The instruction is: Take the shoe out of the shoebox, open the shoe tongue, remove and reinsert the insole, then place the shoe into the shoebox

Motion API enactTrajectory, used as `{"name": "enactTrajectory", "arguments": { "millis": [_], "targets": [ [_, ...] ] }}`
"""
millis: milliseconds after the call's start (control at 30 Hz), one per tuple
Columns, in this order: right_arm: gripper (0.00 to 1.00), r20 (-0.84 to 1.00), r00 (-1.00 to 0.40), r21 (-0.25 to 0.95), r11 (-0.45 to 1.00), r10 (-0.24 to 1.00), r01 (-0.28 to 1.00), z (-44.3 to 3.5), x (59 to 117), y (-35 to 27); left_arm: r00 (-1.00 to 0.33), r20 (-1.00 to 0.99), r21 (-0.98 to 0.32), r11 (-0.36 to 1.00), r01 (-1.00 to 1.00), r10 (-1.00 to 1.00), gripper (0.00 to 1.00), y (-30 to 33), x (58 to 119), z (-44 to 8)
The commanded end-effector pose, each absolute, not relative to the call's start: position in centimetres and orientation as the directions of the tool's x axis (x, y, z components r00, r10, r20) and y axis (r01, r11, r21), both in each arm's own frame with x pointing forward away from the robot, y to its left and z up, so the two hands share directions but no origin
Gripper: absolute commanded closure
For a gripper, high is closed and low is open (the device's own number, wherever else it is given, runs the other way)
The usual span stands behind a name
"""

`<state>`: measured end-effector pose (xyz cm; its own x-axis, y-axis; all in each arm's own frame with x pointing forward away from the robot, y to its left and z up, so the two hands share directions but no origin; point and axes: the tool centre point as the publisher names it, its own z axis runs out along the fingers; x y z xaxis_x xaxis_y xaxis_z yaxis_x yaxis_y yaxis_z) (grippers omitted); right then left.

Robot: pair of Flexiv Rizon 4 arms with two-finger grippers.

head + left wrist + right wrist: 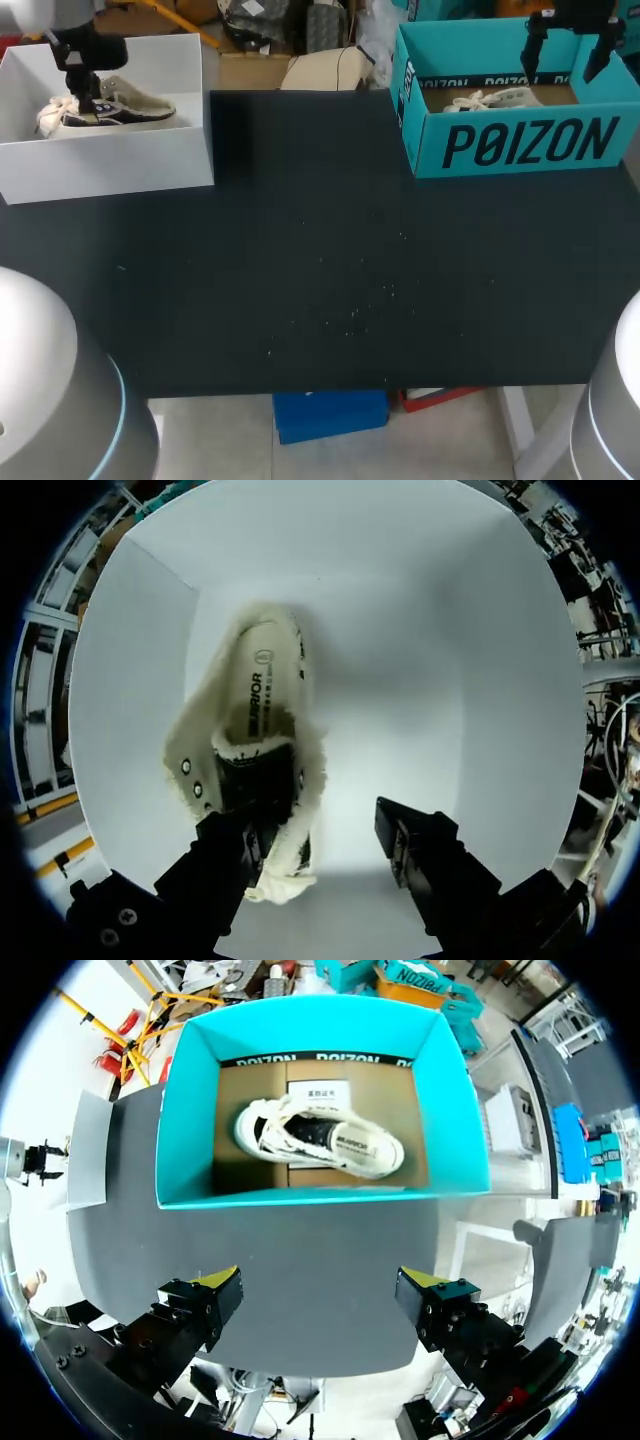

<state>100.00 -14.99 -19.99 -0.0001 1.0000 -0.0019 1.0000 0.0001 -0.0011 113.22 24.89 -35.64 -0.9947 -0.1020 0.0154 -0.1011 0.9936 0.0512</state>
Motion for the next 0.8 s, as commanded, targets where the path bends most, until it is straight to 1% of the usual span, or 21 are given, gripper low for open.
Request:
{"name": "enactTrajectory", "arguments": {
  "millis": [33,167,300,600,633,667,700,733,800],
  "targets": [
    [0.0,-0.001,0.0,-0.001,0.0,1.0,1.0,-20.0,100.0,-15.0,-0.995,0.029,0.056,0.994,-0.097,-0.099,0.4,24.6,113.8,-37.3],
    [0.0,-0.001,0.0,-0.001,0.0,1.0,1.0,-20.0,100.0,-15.0,-0.993,0.043,0.062,0.993,-0.103,-0.106,0.44,24.4,113.9,-38.6],
    [0.0,-0.001,0.0,-0.001,0.0,1.0,1.0,-20.0,100.0,-15.0,-0.992,0.054,0.061,0.992,-0.112,-0.115,0.5,24.2,114.0,-39.7],
    [0.0,-0.001,0.0,-0.001,0.0,1.0,1.0,-20.0,100.0,-15.0,-0.991,0.057,0.063,0.991,-0.118,-0.121,0.53,24.0,114.7,-41.3],
    [0.0,-0.001,0.0,-0.001,0.0,1.0,1.0,-20.0,100.0,-15.0,-0.99,0.057,0.064,0.991,-0.121,-0.125,0.56,24.0,114.8,-41.3],
    [0.0,-0.001,0.0,-0.001,0.0,1.0,1.0,-20.0,100.0,-15.0,-0.99,0.057,0.064,0.99,-0.125,-0.129,0.67,24.1,114.8,-41.3],
    [0.0,-0.001,0.0,-0.001,0.0,1.0,1.0,-20.0,100.0,-15.0,-0.99,0.056,0.065,0.99,-0.129,-0.133,0.8,24.1,114.9,-41.3],
    [0.0,-0.001,0.0,-0.001,0.0,1.0,1.0,-20.0,100.0,-15.0,-0.989,0.052,0.065,0.989,-0.133,-0.137,1.0,24.1,115.0,-41.4],
    [0.0,-0.001,0.0,-0.001,0.0,1.0,1.0,-20.0,100.0,-15.0,-0.988,0.05,0.067,0.987,-0.143,-0.146,1.0,24.1,115.1,-41.4]
  ]
}}
